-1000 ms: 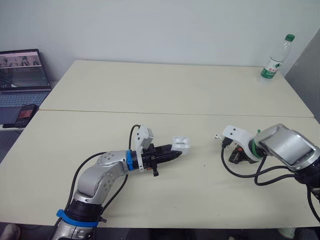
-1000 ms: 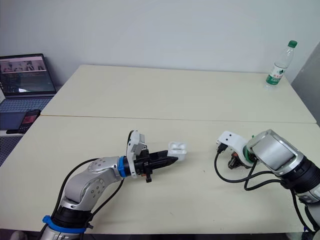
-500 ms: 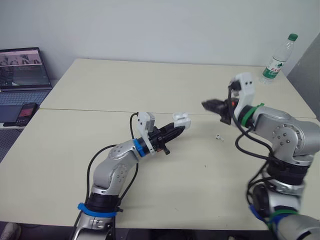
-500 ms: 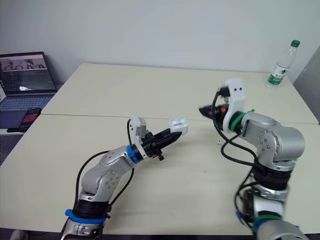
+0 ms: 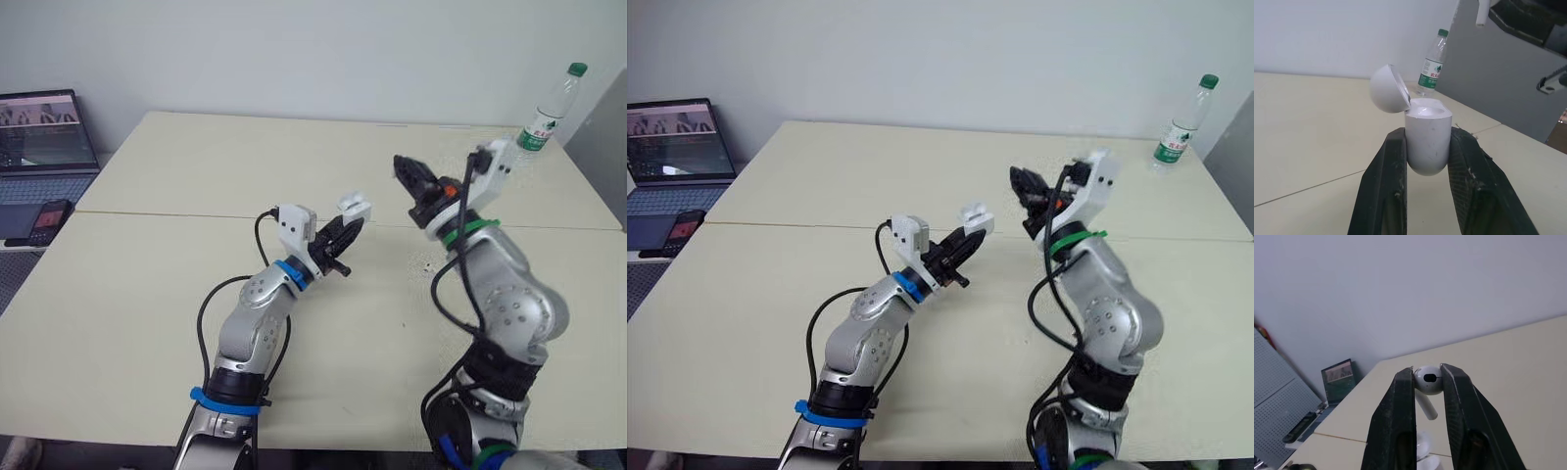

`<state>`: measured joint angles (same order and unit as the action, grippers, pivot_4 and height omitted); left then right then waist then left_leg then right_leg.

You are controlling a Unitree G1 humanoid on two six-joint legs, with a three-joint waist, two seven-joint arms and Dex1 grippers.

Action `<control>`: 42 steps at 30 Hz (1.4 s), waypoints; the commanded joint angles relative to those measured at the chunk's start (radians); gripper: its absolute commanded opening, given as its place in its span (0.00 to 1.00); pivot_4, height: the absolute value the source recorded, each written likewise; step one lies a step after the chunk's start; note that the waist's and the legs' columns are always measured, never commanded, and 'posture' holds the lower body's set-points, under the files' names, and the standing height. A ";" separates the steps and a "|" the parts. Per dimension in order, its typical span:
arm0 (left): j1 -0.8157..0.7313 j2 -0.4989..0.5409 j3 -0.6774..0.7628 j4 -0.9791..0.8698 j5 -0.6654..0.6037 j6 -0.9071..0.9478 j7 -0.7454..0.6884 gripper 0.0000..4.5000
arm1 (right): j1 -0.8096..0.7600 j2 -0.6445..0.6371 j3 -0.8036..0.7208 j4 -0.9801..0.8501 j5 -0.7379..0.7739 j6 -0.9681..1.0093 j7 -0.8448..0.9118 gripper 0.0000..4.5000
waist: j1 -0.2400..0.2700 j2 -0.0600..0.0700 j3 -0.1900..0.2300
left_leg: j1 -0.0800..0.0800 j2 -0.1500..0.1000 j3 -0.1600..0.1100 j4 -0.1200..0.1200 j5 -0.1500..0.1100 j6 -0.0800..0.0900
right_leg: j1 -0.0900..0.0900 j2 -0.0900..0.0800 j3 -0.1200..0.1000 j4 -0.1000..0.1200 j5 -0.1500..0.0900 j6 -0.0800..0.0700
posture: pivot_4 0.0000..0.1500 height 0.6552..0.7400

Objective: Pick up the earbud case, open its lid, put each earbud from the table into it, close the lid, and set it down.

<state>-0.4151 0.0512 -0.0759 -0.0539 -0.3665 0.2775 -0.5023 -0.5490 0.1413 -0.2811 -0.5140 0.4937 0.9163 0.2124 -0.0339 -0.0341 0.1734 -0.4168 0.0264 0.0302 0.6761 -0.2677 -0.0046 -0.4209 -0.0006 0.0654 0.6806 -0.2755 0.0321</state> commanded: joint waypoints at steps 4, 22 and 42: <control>-0.021 -0.003 -0.003 -0.020 0.003 -0.039 -0.012 0.17 | 0.111 -0.009 0.224 0.003 -0.026 -0.226 0.090 0.09 | 0.000 0.000 0.000 | 0.000 0.000 0.000 0.001 0.000 0.000 | 0.001 0.000 0.000 0.000 0.000 0.000 | 1.00 0.99; -0.007 0.024 0.008 -0.043 -0.018 -0.037 -0.053 0.17 | 0.147 -0.080 0.312 0.215 -0.049 -0.517 0.151 0.09 | 0.002 0.000 0.000 | 0.000 0.000 0.000 0.002 0.000 0.000 | 0.001 0.000 -0.001 0.000 0.000 0.000 | 1.00 0.99; -0.006 0.033 0.001 -0.043 -0.016 -0.040 -0.058 0.17 | 0.168 -0.105 0.342 0.219 -0.039 -0.471 0.085 0.09 | 0.002 0.000 0.000 | 0.000 0.000 0.000 0.002 0.000 0.000 | 0.001 0.000 0.000 0.000 0.000 0.000 | 1.00 0.99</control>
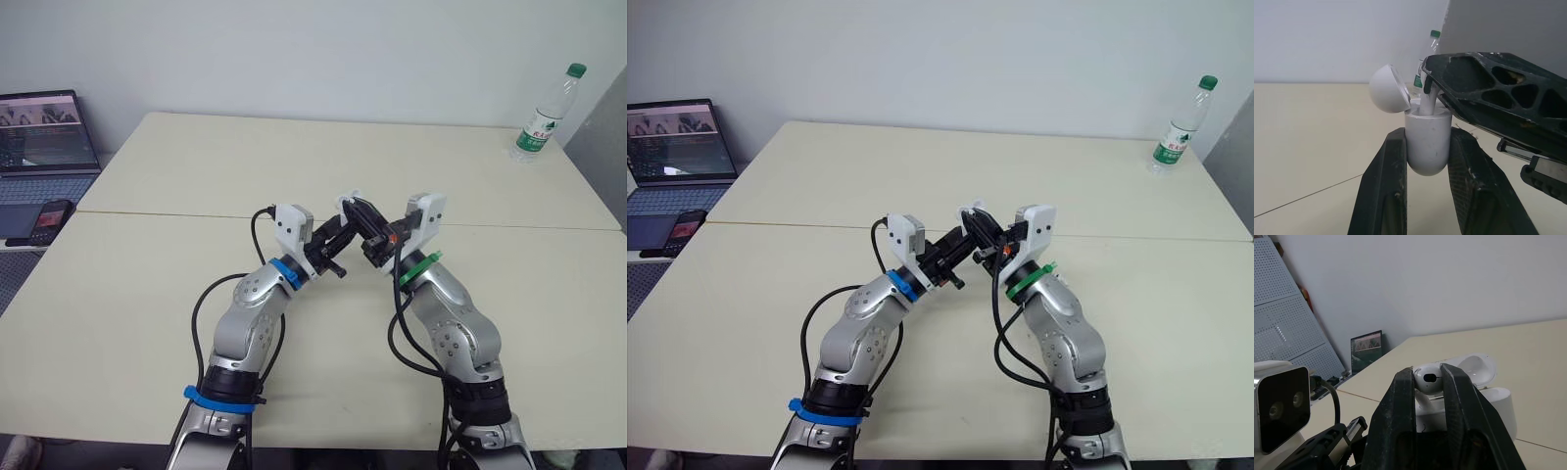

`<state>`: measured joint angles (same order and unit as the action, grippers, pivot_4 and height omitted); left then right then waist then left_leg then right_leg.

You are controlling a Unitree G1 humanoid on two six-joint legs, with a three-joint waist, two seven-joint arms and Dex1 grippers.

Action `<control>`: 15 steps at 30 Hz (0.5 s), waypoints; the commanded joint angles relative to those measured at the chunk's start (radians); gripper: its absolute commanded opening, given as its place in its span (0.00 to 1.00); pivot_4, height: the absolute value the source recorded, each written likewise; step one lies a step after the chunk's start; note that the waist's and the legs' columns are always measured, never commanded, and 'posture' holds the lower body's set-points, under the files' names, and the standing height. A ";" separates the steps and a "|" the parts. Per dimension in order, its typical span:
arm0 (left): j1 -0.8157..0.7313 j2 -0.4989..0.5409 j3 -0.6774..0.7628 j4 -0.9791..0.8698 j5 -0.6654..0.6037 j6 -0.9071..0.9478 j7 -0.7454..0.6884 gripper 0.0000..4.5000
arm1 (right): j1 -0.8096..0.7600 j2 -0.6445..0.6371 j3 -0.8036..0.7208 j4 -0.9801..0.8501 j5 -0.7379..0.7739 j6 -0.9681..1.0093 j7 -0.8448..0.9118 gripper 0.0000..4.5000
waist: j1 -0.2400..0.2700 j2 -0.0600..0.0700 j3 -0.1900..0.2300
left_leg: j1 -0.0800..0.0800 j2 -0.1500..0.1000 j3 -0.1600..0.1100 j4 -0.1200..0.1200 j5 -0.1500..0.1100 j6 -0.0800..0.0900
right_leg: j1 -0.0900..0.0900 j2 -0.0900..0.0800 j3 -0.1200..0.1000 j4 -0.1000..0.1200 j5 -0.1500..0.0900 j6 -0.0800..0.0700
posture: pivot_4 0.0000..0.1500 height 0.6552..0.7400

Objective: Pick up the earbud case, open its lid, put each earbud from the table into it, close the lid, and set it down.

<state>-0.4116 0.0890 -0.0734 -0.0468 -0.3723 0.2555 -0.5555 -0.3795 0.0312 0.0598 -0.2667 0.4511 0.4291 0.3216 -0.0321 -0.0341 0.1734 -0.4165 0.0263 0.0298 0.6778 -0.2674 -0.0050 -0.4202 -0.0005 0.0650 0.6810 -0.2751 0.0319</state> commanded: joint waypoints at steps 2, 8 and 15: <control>-0.010 -0.005 -0.003 -0.049 -0.010 -0.019 -0.006 0.17 | -0.003 0.007 0.000 -0.027 0.003 0.036 -0.046 0.09 | 0.000 0.000 0.000 | 0.000 0.000 0.000 0.000 0.000 0.000 | 0.000 0.000 0.000 0.000 0.000 0.000 | 1.00 0.99; -0.009 -0.007 -0.005 -0.049 -0.007 -0.021 -0.003 0.17 | -0.003 0.006 -0.003 -0.034 0.012 0.084 -0.077 0.09 | 0.000 0.000 0.000 | 0.000 0.000 0.000 0.000 0.000 0.000 | 0.000 0.000 0.000 0.000 0.000 0.000 | 1.00 0.99; -0.007 -0.006 -0.005 -0.047 -0.006 -0.022 -0.002 0.17 | -0.013 0.006 -0.018 -0.039 0.020 0.057 -0.070 0.64 | 0.000 0.000 0.000 | 0.000 0.000 0.000 0.000 0.000 0.000 | 0.000 0.000 0.000 0.000 0.000 0.000 | 1.00 0.99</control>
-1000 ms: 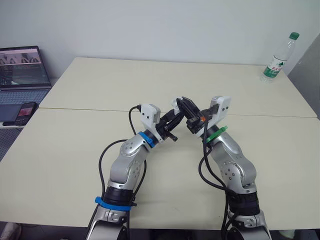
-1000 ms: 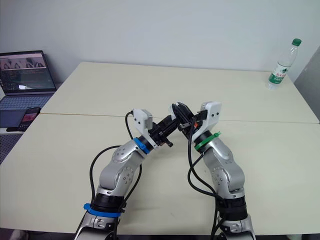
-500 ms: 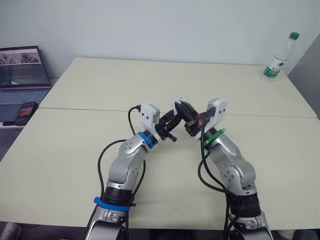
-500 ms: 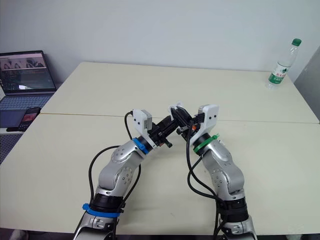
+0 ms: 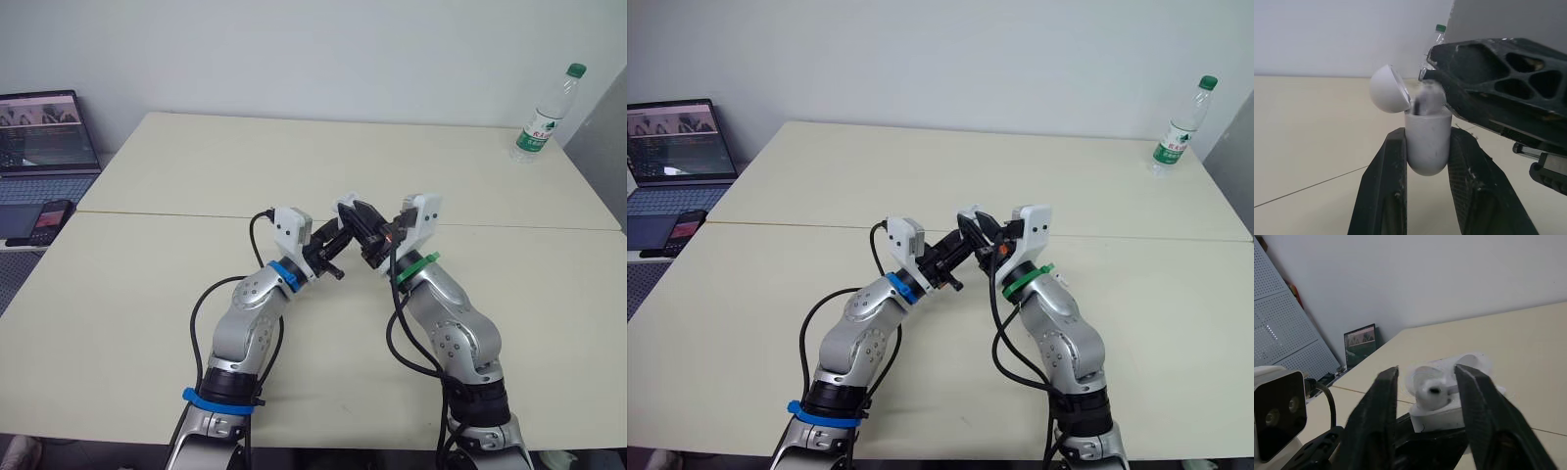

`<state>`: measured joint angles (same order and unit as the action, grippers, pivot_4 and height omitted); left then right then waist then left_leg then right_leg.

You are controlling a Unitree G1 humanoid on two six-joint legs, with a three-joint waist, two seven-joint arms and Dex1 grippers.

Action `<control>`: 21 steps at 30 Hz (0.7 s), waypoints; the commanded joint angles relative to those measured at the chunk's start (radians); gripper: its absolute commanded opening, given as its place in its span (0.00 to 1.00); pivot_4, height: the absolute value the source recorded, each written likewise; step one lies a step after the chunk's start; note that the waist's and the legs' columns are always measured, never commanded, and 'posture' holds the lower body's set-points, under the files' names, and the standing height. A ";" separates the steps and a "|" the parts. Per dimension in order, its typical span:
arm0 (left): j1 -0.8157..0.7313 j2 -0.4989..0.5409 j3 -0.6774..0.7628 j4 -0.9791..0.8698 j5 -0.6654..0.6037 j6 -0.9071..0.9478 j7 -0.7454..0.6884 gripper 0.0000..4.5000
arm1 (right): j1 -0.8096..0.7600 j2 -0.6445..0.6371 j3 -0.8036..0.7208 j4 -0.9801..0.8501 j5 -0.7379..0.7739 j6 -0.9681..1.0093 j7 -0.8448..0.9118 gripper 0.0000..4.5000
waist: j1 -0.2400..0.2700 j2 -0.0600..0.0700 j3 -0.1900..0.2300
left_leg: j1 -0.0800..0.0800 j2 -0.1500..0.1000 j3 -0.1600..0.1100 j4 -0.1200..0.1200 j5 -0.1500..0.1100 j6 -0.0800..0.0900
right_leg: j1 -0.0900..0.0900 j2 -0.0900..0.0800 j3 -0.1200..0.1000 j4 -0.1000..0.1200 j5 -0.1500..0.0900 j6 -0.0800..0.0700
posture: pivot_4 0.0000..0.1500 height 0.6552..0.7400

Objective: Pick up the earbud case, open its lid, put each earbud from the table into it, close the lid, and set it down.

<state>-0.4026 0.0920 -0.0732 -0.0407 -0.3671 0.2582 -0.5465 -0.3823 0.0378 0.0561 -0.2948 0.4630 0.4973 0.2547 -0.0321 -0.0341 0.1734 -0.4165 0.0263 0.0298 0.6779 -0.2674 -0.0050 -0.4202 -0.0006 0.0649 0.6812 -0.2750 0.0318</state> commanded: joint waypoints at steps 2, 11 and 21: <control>-0.016 -0.009 -0.006 -0.052 -0.011 -0.024 -0.011 0.17 | -0.015 -0.006 -0.012 -0.014 0.007 -0.030 0.012 0.80 | 0.000 0.000 0.000 | 0.000 0.000 0.000 0.000 0.000 0.000 | 0.000 0.000 0.000 0.000 0.000 0.000 | 1.00 0.99; -0.012 0.013 0.004 -0.053 -0.011 -0.026 -0.025 0.17 | -0.056 -0.079 -0.081 -0.035 0.023 -0.092 0.066 0.99 | 0.000 0.000 0.000 | 0.000 0.000 0.000 0.000 0.000 0.000 | 0.000 0.000 0.000 0.000 0.000 0.000 | 1.00 0.99; 0.022 0.098 0.017 -0.065 -0.031 -0.008 -0.087 0.17 | -0.074 -0.714 -0.133 0.038 0.112 0.310 0.414 0.99 | 0.004 0.000 0.000 | 0.000 -0.001 0.000 0.001 0.000 0.000 | 0.001 0.000 0.000 -0.001 0.000 0.000 | 1.00 0.99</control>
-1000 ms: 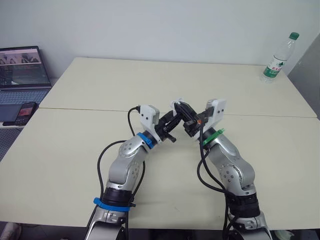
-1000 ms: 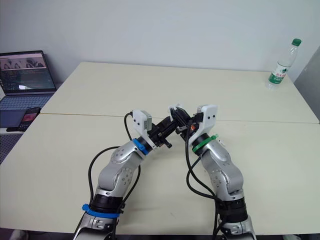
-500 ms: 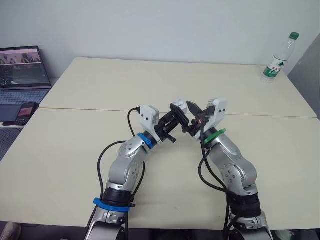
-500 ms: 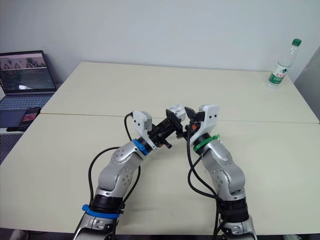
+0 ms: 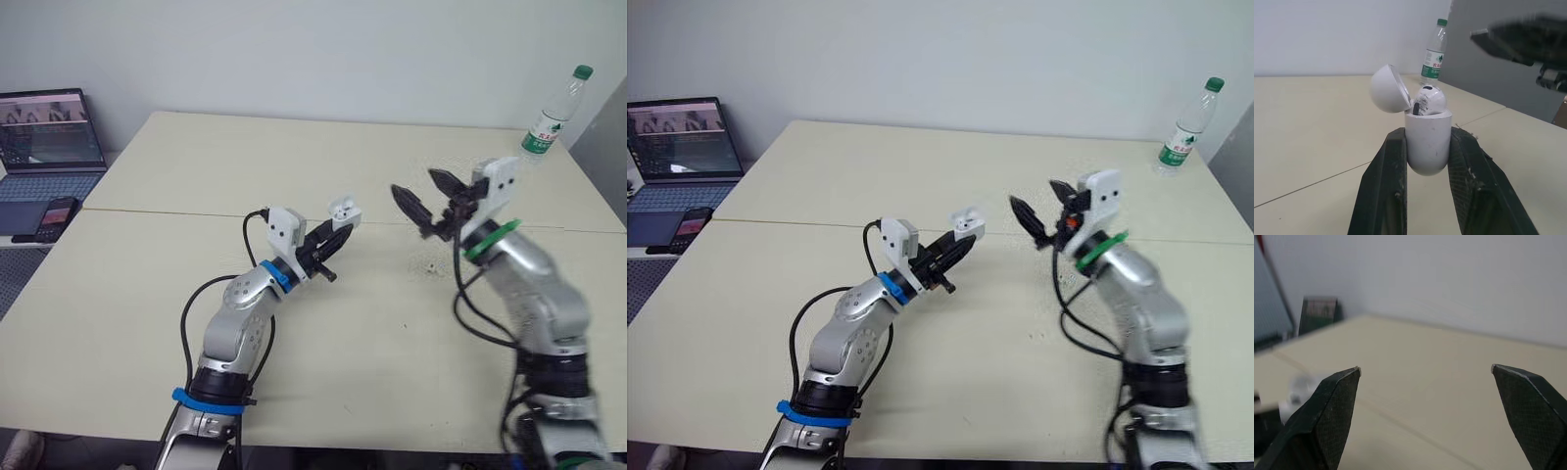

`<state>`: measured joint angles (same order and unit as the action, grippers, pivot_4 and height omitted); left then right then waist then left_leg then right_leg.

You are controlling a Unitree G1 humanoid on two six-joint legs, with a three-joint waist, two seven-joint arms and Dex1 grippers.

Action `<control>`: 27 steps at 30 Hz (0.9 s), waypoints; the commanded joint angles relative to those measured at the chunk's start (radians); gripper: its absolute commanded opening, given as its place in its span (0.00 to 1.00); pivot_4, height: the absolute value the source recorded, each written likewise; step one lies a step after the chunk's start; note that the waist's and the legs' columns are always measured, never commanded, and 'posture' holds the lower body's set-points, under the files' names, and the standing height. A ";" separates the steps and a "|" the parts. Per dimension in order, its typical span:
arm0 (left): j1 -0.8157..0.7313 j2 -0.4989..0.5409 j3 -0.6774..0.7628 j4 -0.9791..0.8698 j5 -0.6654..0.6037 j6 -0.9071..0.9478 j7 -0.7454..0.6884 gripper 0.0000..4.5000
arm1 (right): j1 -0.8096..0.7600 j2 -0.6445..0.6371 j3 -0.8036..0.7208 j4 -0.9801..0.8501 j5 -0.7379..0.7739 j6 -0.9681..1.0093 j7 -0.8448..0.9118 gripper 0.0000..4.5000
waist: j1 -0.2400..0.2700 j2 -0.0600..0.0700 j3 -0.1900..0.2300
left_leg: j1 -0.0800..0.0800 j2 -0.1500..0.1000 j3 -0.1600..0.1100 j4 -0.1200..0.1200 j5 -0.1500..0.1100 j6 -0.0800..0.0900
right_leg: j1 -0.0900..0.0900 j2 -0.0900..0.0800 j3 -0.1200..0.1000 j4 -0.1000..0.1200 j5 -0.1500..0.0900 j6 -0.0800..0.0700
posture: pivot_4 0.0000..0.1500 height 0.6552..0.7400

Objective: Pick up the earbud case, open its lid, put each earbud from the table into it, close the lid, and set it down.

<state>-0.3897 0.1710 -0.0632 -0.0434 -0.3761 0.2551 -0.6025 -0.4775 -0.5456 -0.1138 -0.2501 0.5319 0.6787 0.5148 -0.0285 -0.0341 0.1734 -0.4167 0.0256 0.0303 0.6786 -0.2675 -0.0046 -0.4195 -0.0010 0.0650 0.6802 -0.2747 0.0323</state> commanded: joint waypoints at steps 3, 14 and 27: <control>0.023 0.048 0.010 -0.072 -0.031 0.002 -0.059 0.17 | 0.001 -0.263 0.111 0.049 -0.017 0.216 0.197 0.99 | -0.005 0.001 0.000 | 0.000 0.001 0.000 -0.001 0.000 0.000 | 0.000 0.001 0.000 0.000 0.000 0.000 | 1.00 0.99; 0.039 0.118 0.016 -0.096 -0.057 0.031 -0.124 0.17 | -0.337 -0.345 0.522 0.333 -0.300 0.323 0.343 0.99 | -0.004 0.001 0.000 | 0.002 0.002 0.003 0.001 0.001 0.001 | 0.000 0.003 0.003 0.000 0.001 -0.001 | 1.00 0.99; 0.073 0.105 0.014 -0.115 -0.051 0.028 -0.111 0.17 | -0.653 -0.116 0.685 0.767 -0.394 0.643 0.342 0.99 | -0.002 0.001 0.000 | 0.000 0.001 0.002 0.001 0.001 0.001 | -0.002 -0.001 0.000 0.000 0.002 -0.003 | 1.00 0.99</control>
<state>-0.3157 0.2800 -0.0545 -0.1113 -0.4193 0.2973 -0.7131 -1.1009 -0.6584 0.5541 0.5000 0.1539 1.3219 0.8361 -0.0303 -0.0332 0.1731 -0.4166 0.0267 0.0324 0.6792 -0.2667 -0.0035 -0.4211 -0.0023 0.0654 0.6806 -0.2722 0.0288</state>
